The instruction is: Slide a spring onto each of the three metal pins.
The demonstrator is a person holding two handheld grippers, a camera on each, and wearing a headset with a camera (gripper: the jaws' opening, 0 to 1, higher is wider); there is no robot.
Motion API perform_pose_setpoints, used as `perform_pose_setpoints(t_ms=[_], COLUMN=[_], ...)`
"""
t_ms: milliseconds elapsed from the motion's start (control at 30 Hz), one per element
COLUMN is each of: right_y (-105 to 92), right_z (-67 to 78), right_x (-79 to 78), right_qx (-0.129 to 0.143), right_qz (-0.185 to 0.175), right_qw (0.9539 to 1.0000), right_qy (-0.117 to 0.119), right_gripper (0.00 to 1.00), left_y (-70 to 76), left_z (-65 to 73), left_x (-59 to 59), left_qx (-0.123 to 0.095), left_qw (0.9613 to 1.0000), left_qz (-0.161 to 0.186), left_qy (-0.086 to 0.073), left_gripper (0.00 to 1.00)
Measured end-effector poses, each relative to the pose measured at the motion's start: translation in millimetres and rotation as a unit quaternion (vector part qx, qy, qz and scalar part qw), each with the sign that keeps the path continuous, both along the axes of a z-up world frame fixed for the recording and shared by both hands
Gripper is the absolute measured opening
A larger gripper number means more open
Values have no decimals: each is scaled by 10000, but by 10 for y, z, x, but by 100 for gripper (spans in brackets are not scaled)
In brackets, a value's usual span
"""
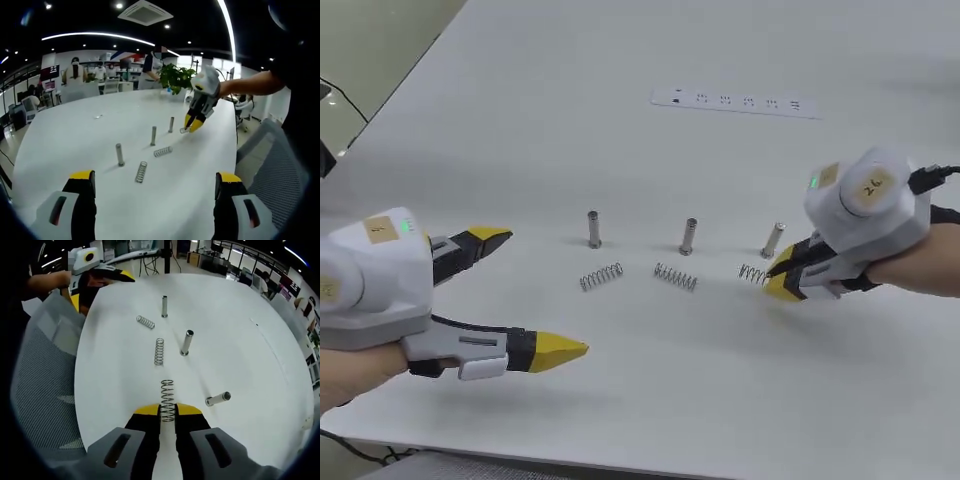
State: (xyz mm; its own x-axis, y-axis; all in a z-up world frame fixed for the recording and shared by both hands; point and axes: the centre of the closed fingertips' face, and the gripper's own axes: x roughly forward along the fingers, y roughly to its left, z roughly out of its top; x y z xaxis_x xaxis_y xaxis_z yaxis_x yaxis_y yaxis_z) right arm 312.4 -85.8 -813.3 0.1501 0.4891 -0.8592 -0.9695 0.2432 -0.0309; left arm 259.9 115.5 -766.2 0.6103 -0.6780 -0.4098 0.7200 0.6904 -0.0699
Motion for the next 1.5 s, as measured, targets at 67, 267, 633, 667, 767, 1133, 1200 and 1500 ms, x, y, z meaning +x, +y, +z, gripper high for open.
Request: perform_pose_setpoints(t_ms=[67, 267, 633, 667, 767, 1133, 1200, 1500], right_y=[14, 50, 147, 152, 156, 174, 180, 239], right_z=[33, 82, 155, 157, 147, 141, 147, 155], right_x=[-36, -152, -336, -345, -369, -385, -384, -410], right_qx=[6, -78, -149, -155, -213, -265, -273, -277], right_qz=[76, 372, 814, 840, 918, 1031, 1044, 1118], right_qw=[10000, 9993, 9966, 9963, 9955, 9942, 9941, 9933], right_qy=[-8, -39, -52, -54, -83, -115, -124, -119], right_gripper=[8, 8, 8, 8, 8, 8, 8, 8], left_y=[-13, -49, -154, -166, -212, -338, -348, -494], left_z=[2, 14, 26, 34, 50, 3, -7, -23], left_x=[-7, -22, -53, -55, -58, -45, -42, -55], left_qx=[-3, -18, -38, -60, -138, -106, -94, -96], left_qw=[10000, 10000, 9998, 9997, 9996, 9989, 9988, 9977], left_qz=[-21, -78, -215, -226, -265, -461, -480, -671], left_qy=[2, -10, 6, 0, 5, 39, 43, 59], left_gripper=[97, 97, 97, 97, 97, 96, 96, 94])
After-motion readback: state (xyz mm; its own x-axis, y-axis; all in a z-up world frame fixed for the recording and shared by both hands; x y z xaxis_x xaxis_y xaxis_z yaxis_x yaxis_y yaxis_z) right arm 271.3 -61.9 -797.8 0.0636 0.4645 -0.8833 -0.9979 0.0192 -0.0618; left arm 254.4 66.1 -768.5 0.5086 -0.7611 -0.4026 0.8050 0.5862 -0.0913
